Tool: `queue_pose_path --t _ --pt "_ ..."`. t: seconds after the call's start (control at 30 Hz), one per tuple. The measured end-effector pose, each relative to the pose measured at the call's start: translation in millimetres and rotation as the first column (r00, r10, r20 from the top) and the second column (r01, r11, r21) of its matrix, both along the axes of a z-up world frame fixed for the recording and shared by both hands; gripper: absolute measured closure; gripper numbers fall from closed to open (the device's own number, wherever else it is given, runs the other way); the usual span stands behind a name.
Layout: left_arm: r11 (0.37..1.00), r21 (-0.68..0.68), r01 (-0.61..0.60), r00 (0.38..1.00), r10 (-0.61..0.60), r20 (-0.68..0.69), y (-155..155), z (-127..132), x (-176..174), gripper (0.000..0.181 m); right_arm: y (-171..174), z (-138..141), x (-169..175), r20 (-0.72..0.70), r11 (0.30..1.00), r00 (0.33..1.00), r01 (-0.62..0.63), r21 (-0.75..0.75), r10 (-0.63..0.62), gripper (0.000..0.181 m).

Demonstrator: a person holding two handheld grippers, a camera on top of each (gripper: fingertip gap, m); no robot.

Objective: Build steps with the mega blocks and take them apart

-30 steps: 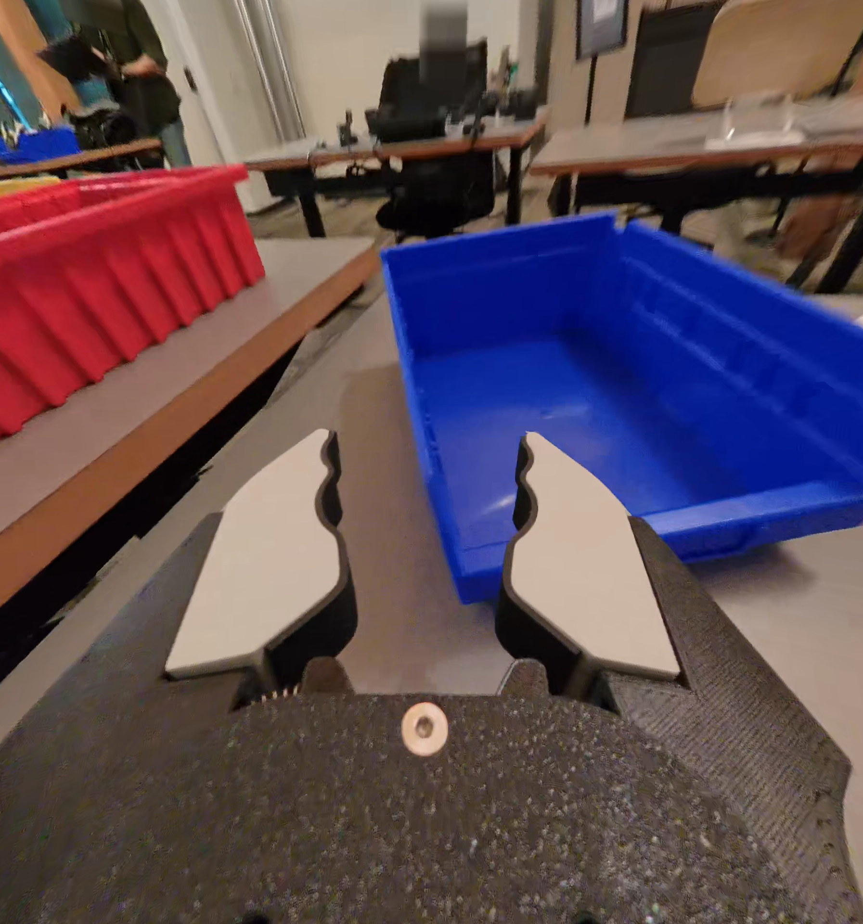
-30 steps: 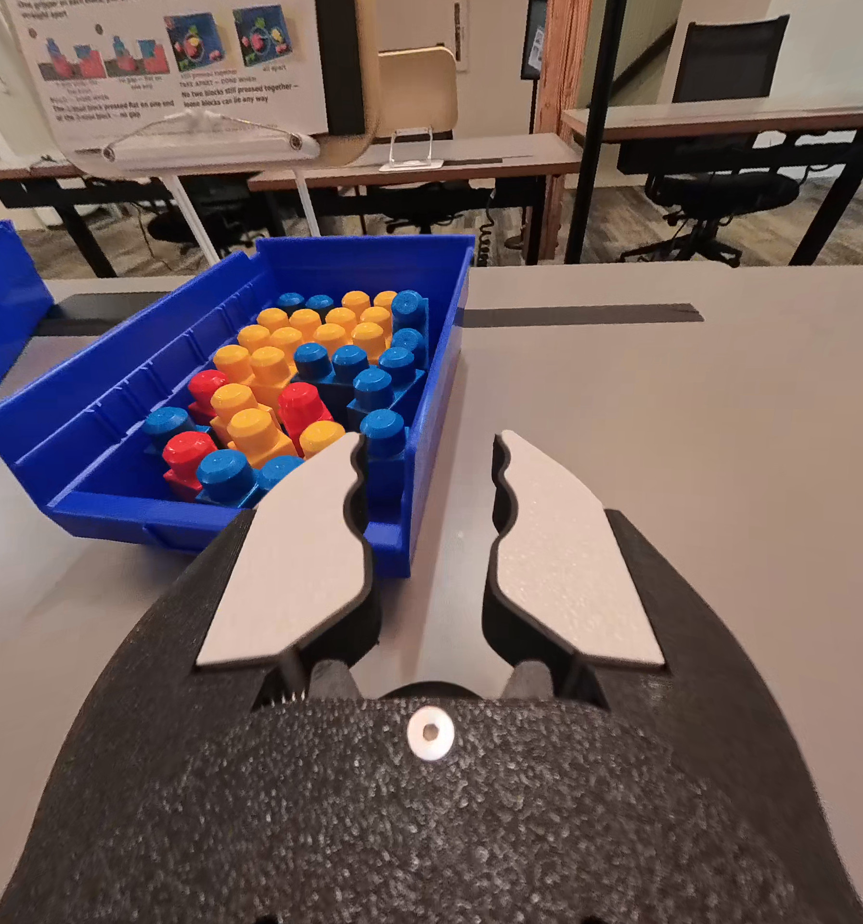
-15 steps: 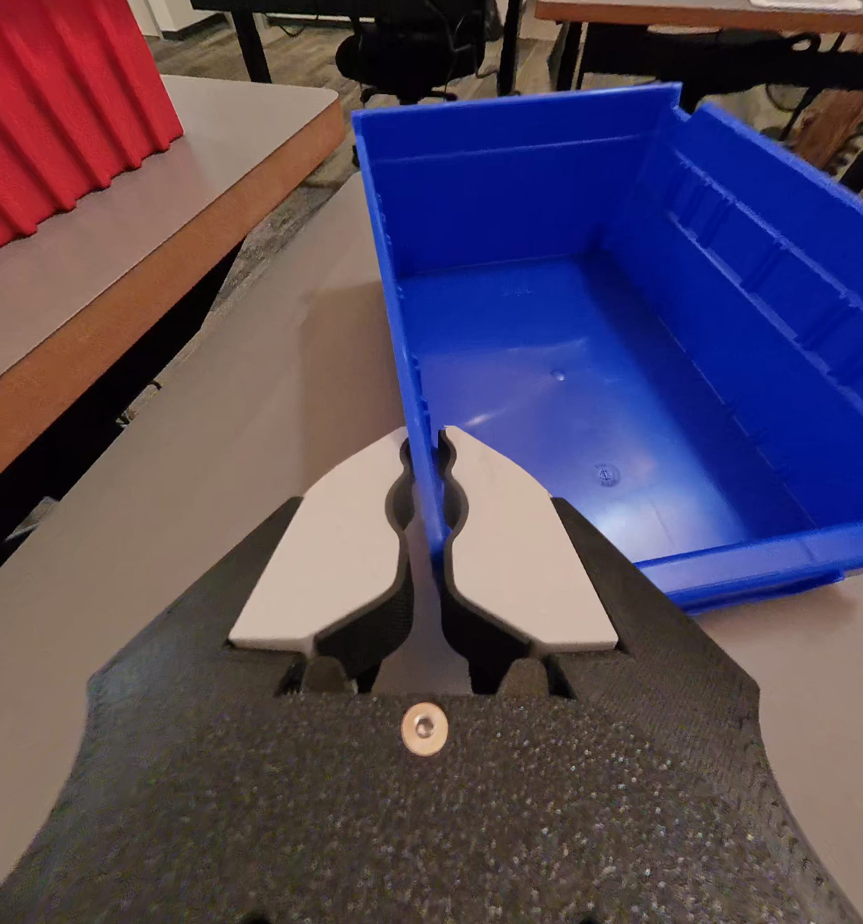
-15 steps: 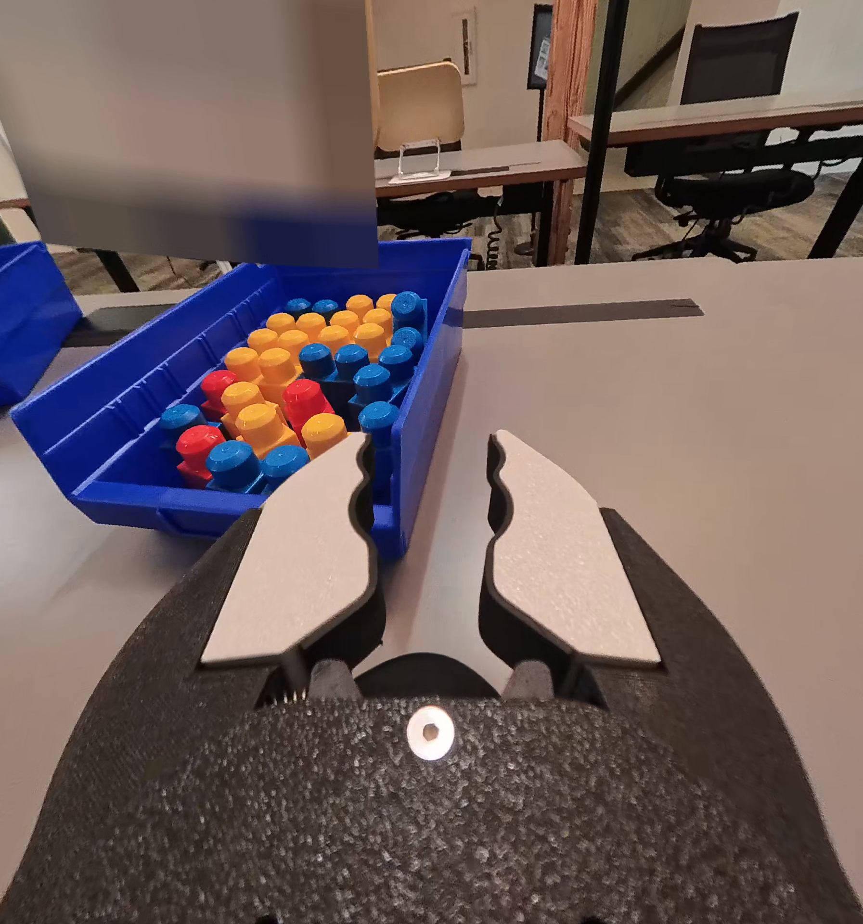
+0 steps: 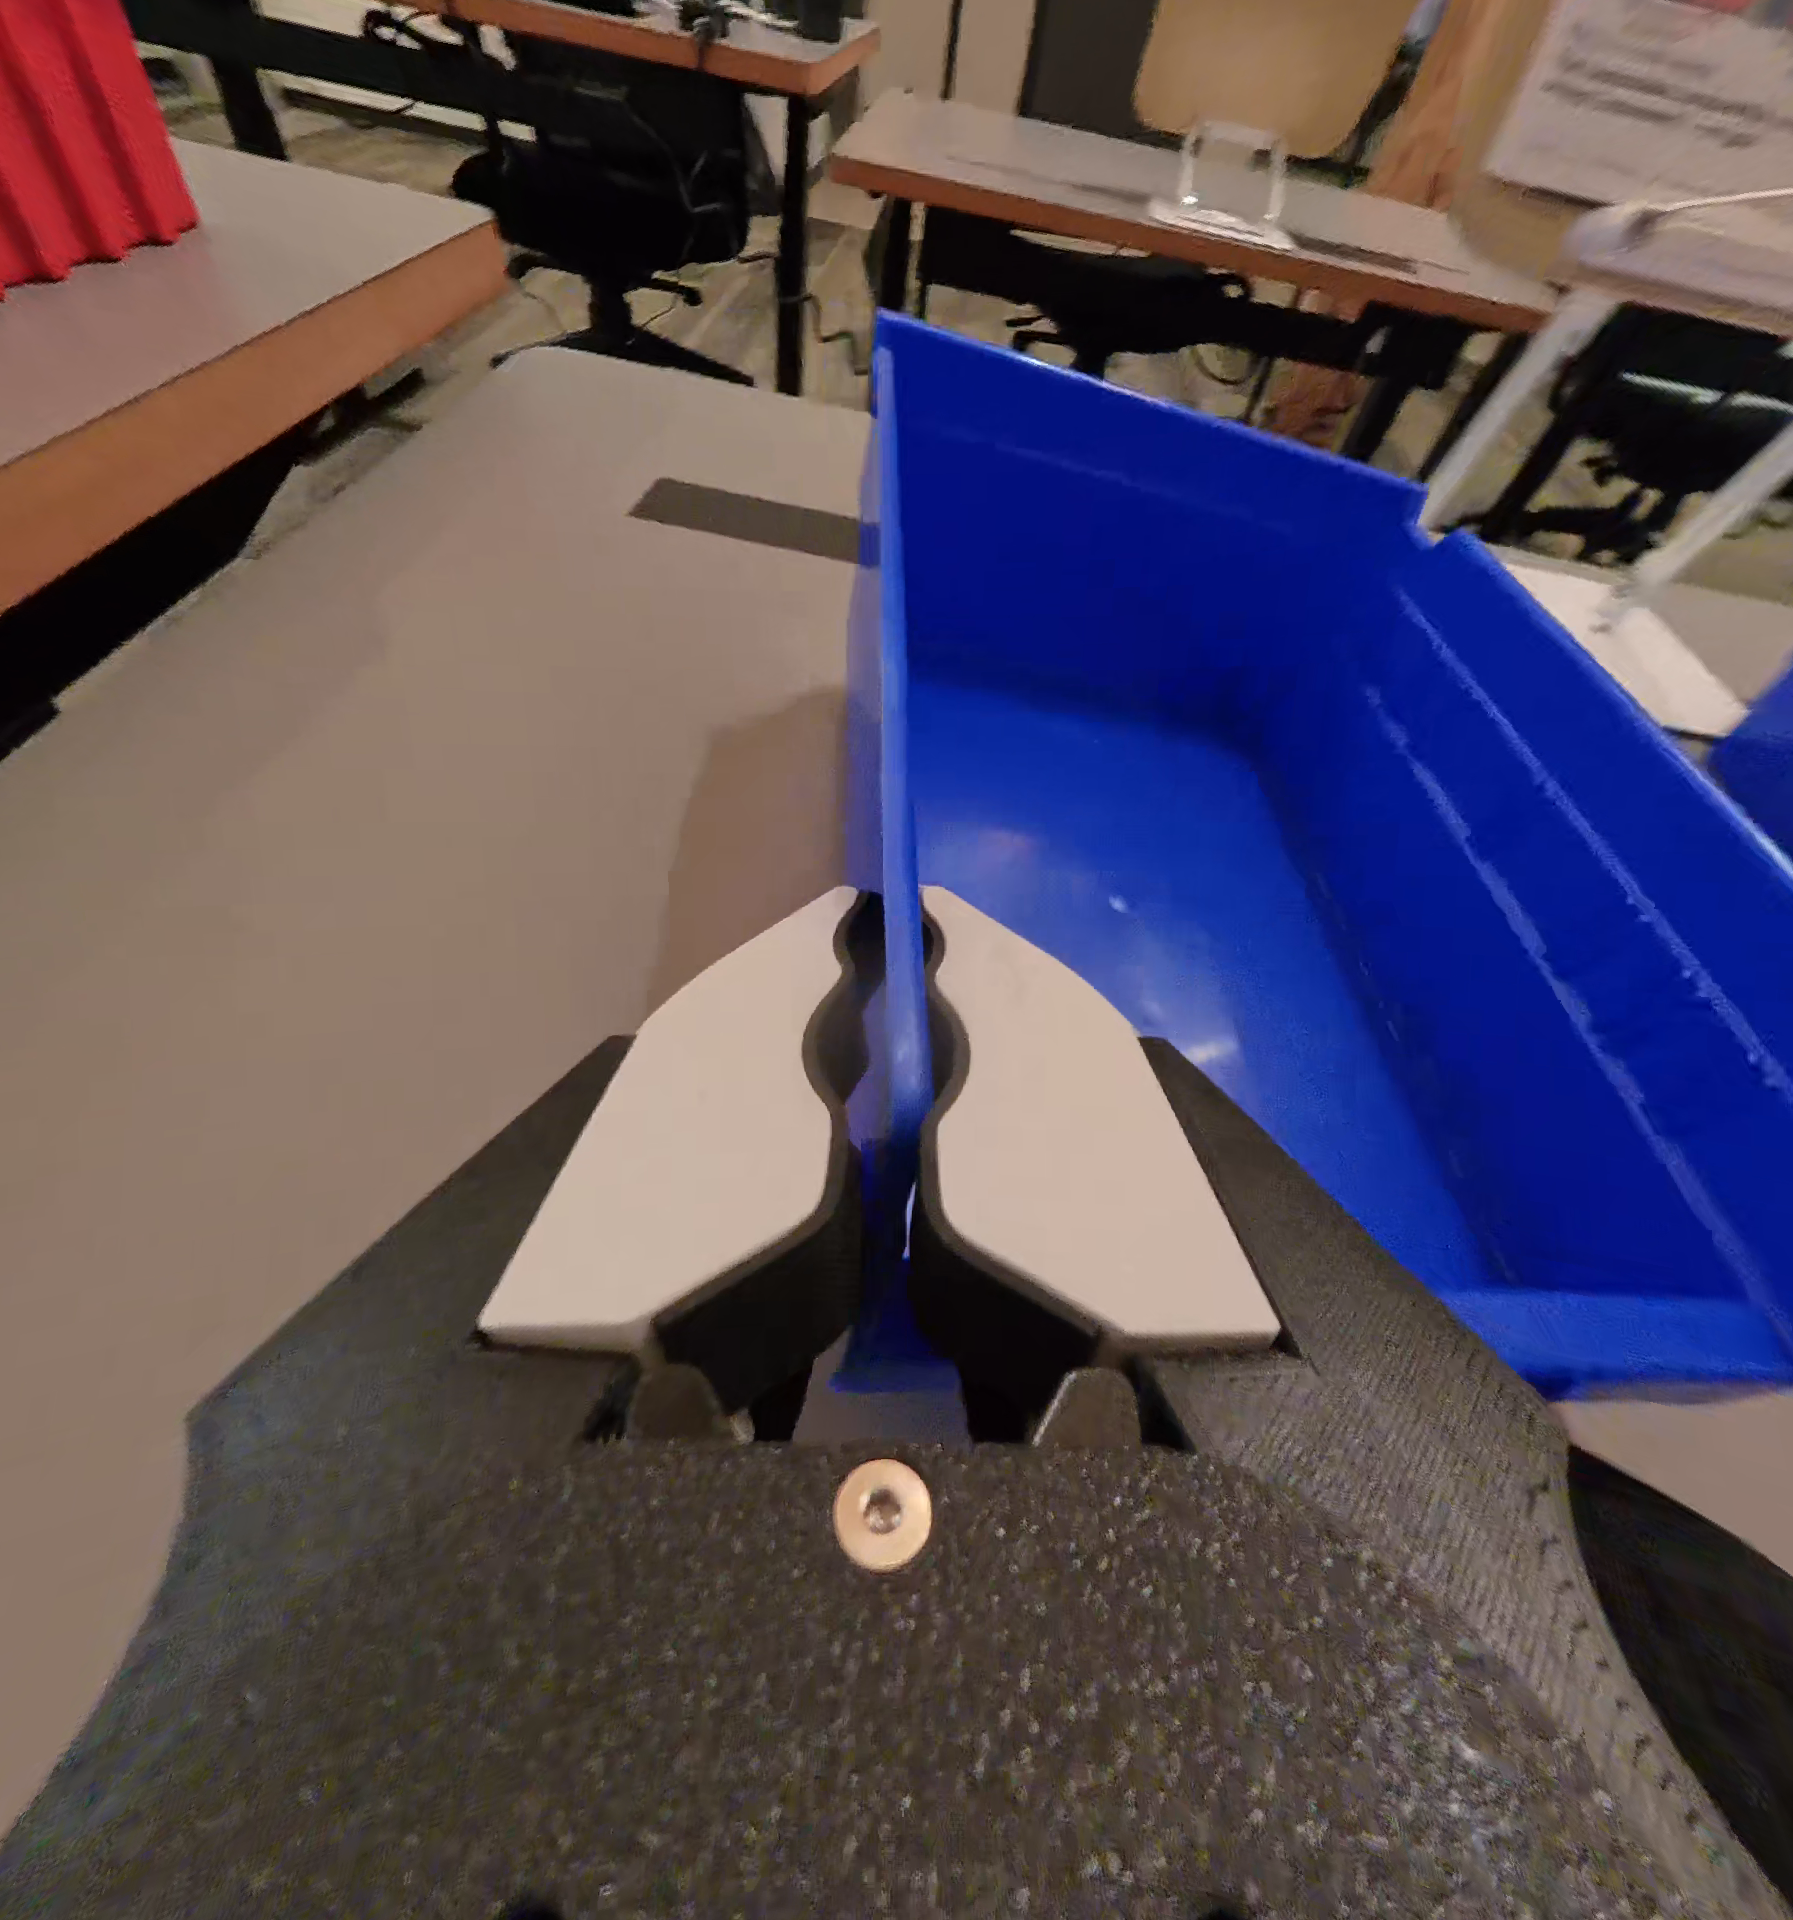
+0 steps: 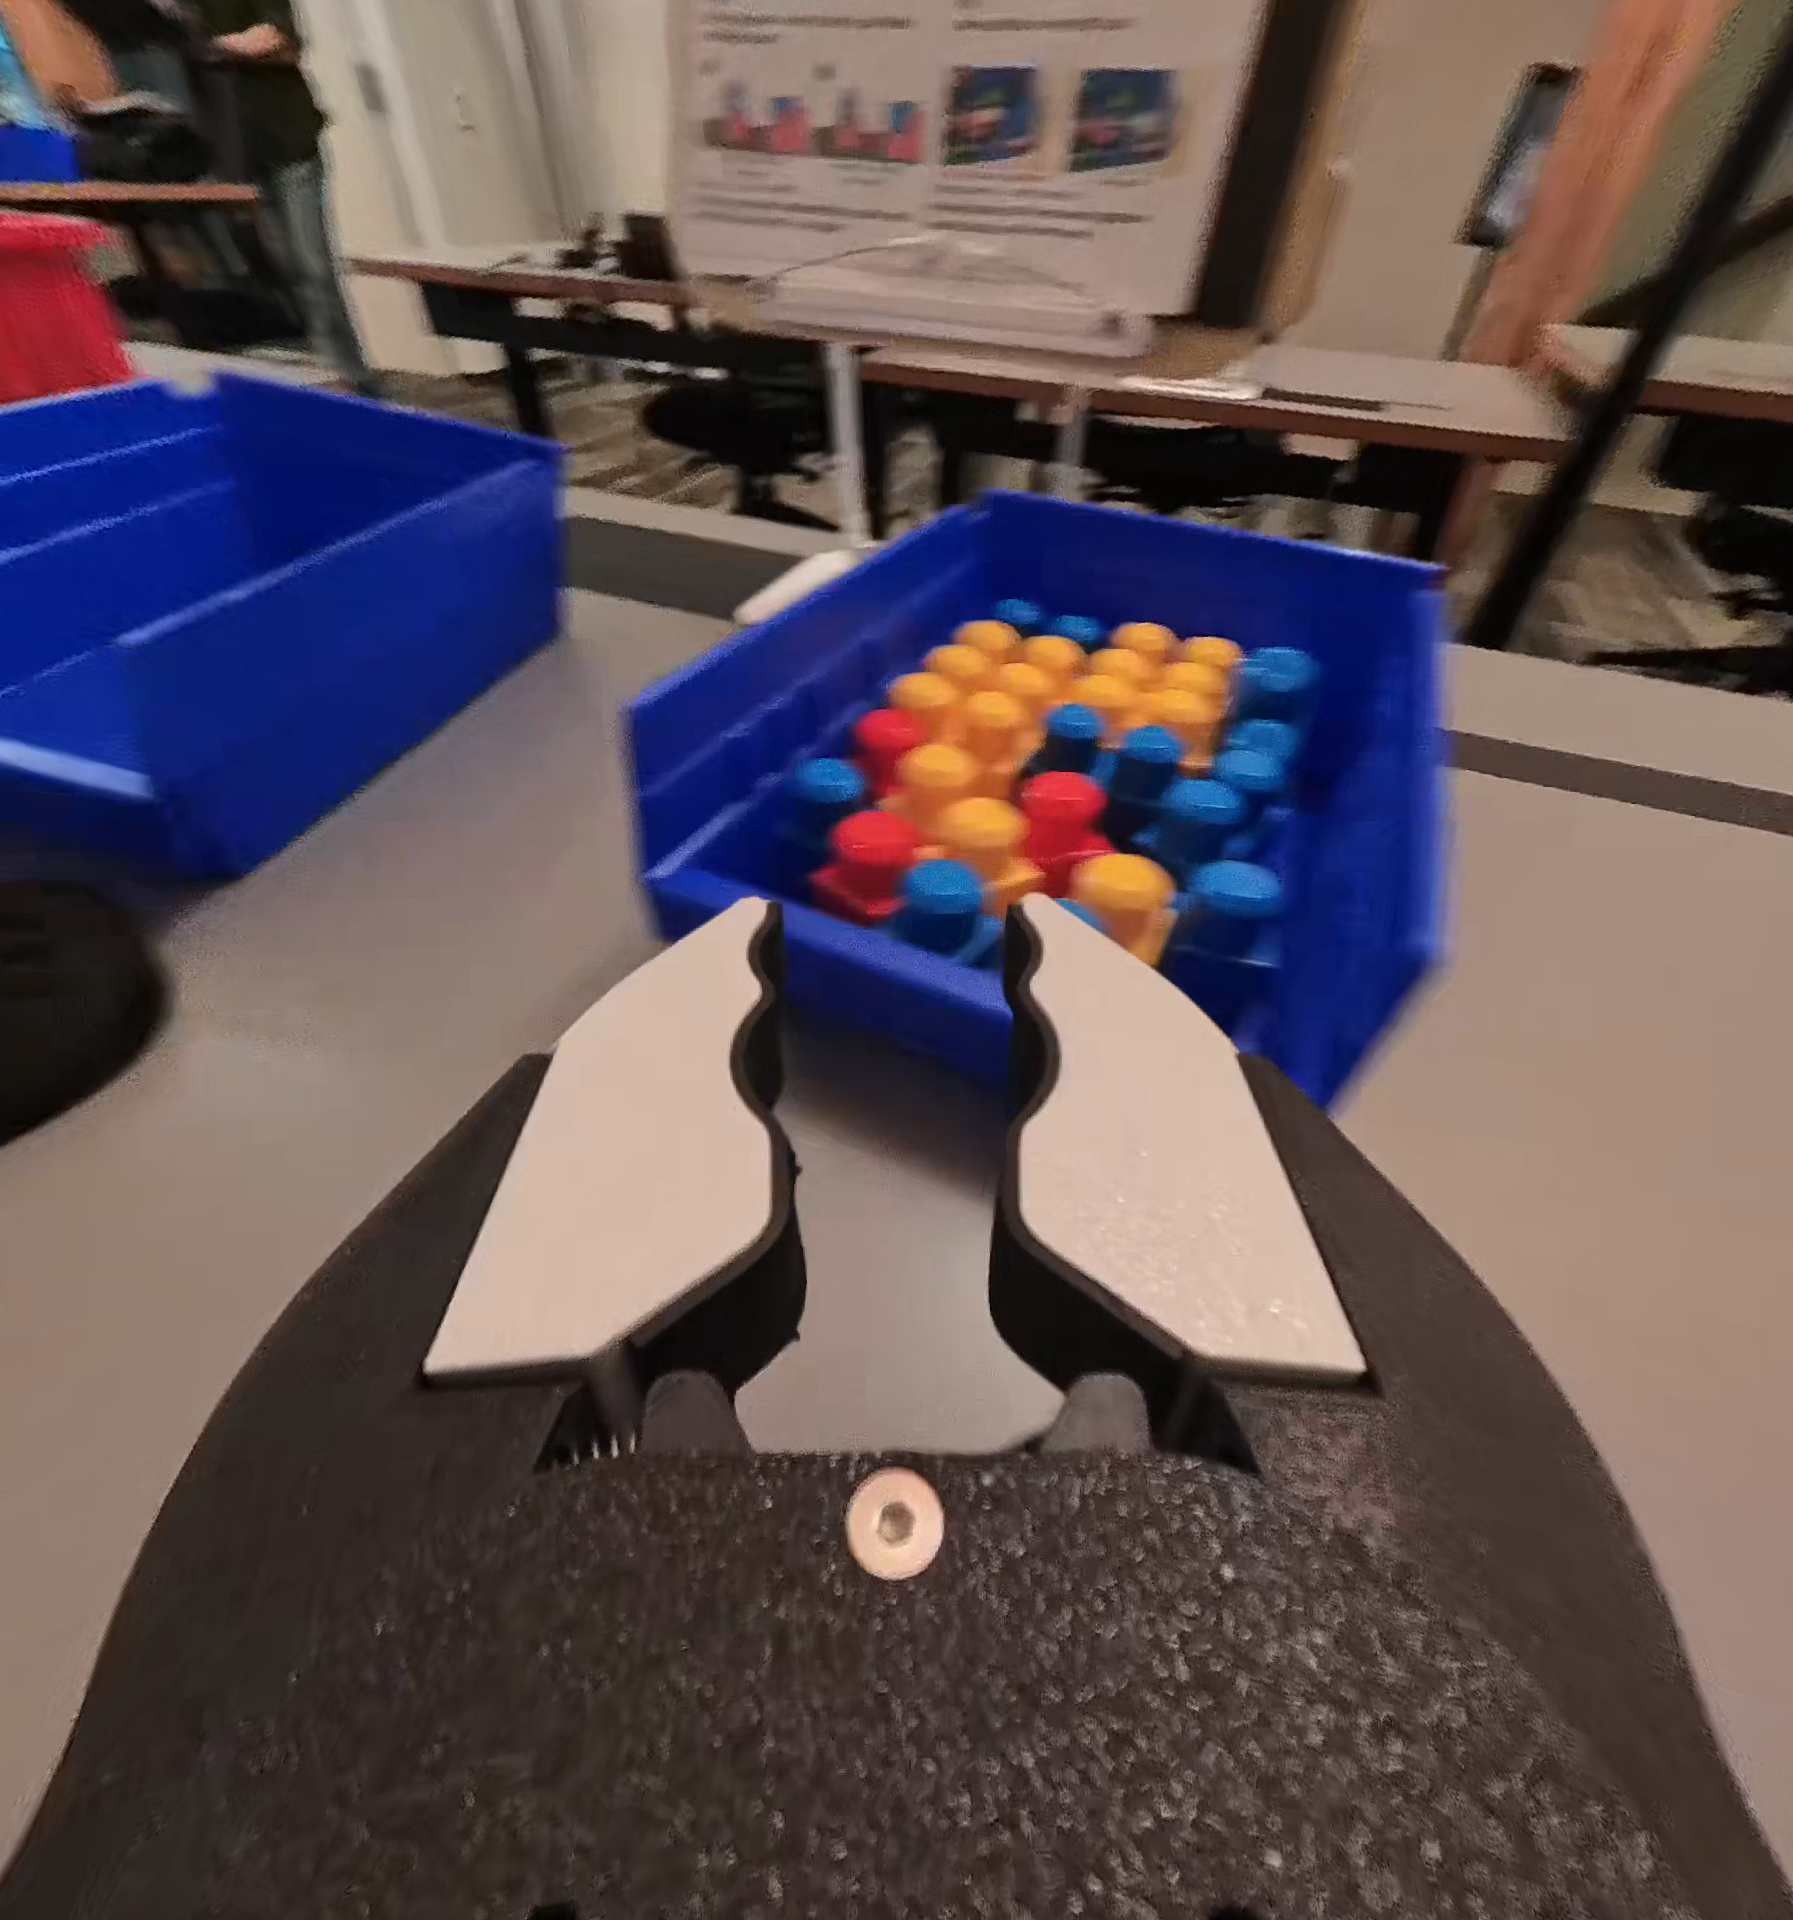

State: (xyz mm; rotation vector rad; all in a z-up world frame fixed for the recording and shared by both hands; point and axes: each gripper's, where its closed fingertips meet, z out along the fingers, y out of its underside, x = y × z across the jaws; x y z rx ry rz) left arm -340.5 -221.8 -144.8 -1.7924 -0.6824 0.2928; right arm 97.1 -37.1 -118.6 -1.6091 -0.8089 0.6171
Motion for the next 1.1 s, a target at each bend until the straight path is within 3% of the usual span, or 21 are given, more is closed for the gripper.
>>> queue_pose_path --t 0.17,0.27,0.5,0.63,0.8,0.9,1.1 --pt "0.997 0.017 0.073 0.994 -0.071 -0.085 10.5 15.6 50.9 0.176 -77.8 -23.7 -78.7 0.014 0.960 0.965 -0.258 -0.107 0.261 0.135" --pt "0.994 0.037 0.101 0.983 -0.094 -0.156 16.0 29.7 72.2 0.175 -107.3 -39.9 -112.7 0.035 0.929 0.939 -0.333 -0.159 0.342 0.126" --pt "0.973 0.157 0.170 0.969 -0.135 -0.208 19.5 59.8 113.5 0.175 -108.1 -36.9 -153.5 -0.056 0.922 0.945 -0.326 -0.210 0.321 0.114" --pt "0.941 0.261 0.215 0.956 -0.148 -0.253 17.1 97.7 139.4 0.175 -95.6 11.3 -140.9 -0.127 0.966 0.959 -0.257 -0.011 0.253 0.155" --pt "0.889 0.375 0.261 0.933 -0.132 -0.336 24.4 147.1 173.5 0.175 -78.7 77.5 -105.5 -0.129 0.957 0.984 -0.086 0.278 0.126 0.167" --pt "0.855 0.408 0.319 0.923 -0.182 -0.340 49.9 160.8 194.4 0.172 -57.0 107.4 -80.9 -0.143 0.938 0.989 0.013 0.346 0.039 0.171" --pt "0.789 0.383 0.481 0.863 -0.349 -0.365 130.9 182.0 253.1 0.159 17.1 149.9 -20.5 -0.171 0.908 0.974 0.204 0.366 -0.149 0.178"
